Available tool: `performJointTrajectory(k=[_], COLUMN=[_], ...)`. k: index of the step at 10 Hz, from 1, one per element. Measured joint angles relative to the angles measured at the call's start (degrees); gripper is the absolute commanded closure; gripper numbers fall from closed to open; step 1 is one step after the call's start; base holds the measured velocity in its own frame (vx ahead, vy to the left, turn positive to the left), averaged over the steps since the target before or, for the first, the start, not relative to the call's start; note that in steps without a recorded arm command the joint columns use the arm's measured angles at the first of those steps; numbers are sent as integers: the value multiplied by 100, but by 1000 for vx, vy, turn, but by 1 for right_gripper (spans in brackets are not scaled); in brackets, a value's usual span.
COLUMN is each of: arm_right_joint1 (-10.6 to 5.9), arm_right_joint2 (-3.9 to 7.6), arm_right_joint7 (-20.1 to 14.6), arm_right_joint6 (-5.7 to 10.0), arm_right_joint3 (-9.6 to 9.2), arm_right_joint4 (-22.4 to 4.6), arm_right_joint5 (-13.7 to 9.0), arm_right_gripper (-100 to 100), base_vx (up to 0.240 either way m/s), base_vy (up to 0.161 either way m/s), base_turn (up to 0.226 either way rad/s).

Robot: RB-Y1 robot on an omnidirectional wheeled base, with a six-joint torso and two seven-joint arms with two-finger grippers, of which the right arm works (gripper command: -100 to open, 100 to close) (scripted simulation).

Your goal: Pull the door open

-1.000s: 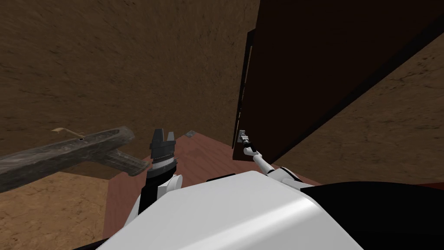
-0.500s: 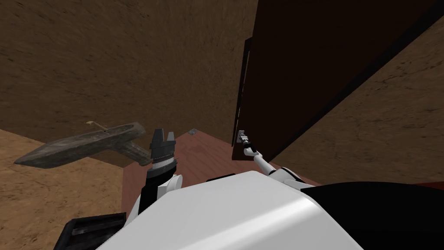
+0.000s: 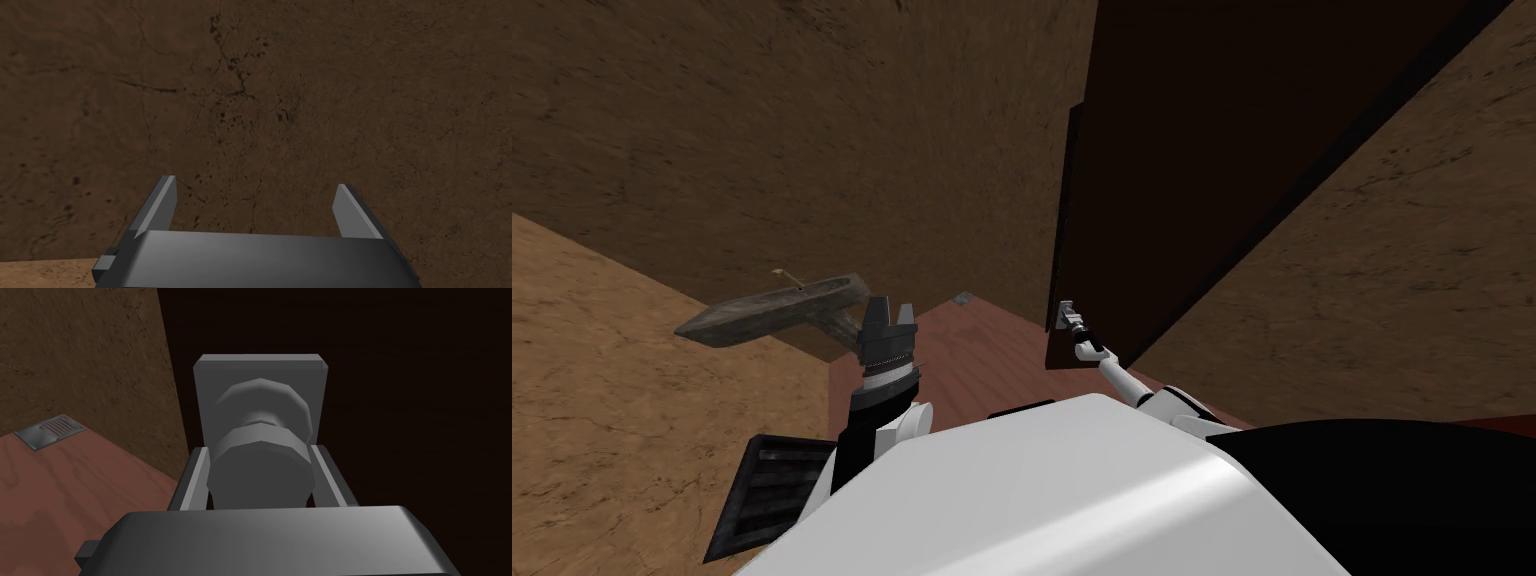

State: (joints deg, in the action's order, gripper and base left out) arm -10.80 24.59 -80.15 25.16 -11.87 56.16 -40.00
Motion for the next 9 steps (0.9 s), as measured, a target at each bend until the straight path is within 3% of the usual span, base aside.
performJointTrajectory(k=[1, 9], arm_right_joint1=[12, 170], arm_right_joint2=[-7, 371], arm_right_joint7=[-12, -459], arm_right_joint6=[-8, 111], arm_right_joint3=[-23, -543], arm_right_joint4=[-9, 278], arm_right_joint5=[4, 77], arm_right_gripper=[100, 100], base_vx=[-153, -181], base_vy=[-50, -70], base_turn=[90, 84])
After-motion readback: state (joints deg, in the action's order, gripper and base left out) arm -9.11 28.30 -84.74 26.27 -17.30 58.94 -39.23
